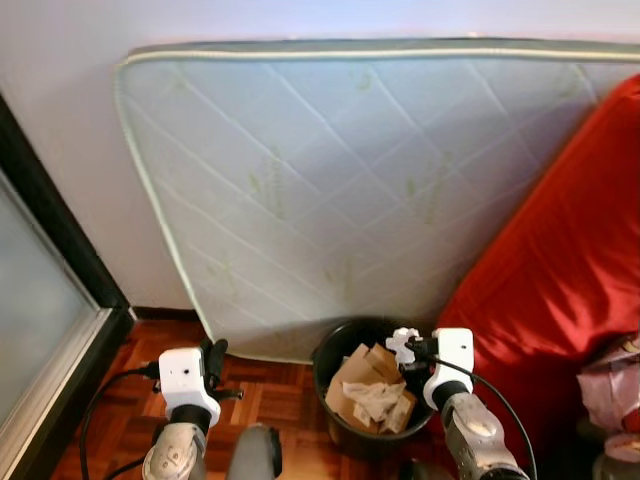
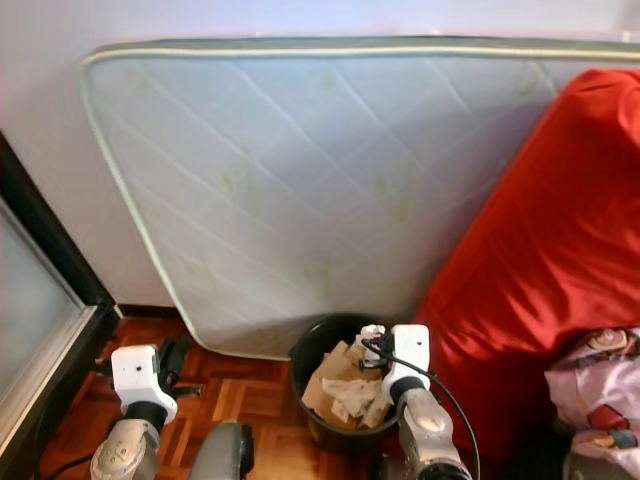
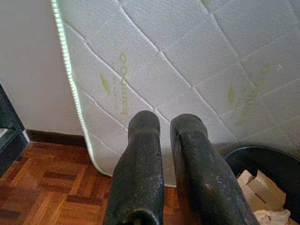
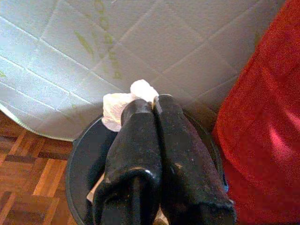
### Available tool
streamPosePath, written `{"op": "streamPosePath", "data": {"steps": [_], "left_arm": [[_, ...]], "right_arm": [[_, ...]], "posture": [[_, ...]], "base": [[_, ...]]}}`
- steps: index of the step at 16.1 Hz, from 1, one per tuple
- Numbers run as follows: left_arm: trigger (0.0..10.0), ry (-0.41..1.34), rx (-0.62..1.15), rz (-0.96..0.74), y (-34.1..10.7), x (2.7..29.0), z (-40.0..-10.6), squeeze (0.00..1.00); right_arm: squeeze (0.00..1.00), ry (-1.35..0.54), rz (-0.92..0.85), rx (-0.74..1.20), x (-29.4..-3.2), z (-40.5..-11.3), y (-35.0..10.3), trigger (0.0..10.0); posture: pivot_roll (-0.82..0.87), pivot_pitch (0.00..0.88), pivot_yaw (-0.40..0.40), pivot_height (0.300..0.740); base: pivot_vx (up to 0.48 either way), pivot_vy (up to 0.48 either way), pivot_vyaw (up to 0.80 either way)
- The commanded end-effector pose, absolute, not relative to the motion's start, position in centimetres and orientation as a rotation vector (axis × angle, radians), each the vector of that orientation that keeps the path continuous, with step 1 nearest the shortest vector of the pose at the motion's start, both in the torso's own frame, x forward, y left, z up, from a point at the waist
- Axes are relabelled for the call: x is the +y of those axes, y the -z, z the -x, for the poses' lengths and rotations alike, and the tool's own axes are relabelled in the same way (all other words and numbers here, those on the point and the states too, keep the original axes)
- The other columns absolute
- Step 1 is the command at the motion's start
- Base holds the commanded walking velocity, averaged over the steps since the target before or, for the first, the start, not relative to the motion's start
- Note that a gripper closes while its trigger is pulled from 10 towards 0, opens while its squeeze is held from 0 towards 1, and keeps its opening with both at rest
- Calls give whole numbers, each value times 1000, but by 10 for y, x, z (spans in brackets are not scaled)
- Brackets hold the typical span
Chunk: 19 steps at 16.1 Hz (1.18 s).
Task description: Clean up the room
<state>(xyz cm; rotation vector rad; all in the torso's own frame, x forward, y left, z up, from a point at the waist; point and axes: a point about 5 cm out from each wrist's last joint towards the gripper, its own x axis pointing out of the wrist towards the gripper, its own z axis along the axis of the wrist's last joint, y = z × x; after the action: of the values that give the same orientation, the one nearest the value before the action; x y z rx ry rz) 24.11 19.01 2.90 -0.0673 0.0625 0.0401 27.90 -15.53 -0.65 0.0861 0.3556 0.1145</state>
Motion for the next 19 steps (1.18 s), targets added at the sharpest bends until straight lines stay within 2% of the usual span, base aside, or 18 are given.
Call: {"op": "streamPosePath", "data": {"steps": [1, 17, 19], "left_arm": [[10000, -43, 55, 73, -32, 191, -242, 0], [10000, -43, 40, 81, -36, 190, -242, 0], [10000, -35, 29, 79, -39, 188, -243, 0]], "right_arm": [[0, -124, -87, 360, -153, -281, 5, 10000], [0, -194, -60, 438, -141, -291, 4, 10000], [0, -229, -42, 485, -134, -291, 6, 10000]], "posture": [[97, 0, 3, 614], [108, 0, 8, 614], [117, 0, 6, 614]], "base": [[259, 0, 0], [318, 0, 0], [0, 0, 0]]}}
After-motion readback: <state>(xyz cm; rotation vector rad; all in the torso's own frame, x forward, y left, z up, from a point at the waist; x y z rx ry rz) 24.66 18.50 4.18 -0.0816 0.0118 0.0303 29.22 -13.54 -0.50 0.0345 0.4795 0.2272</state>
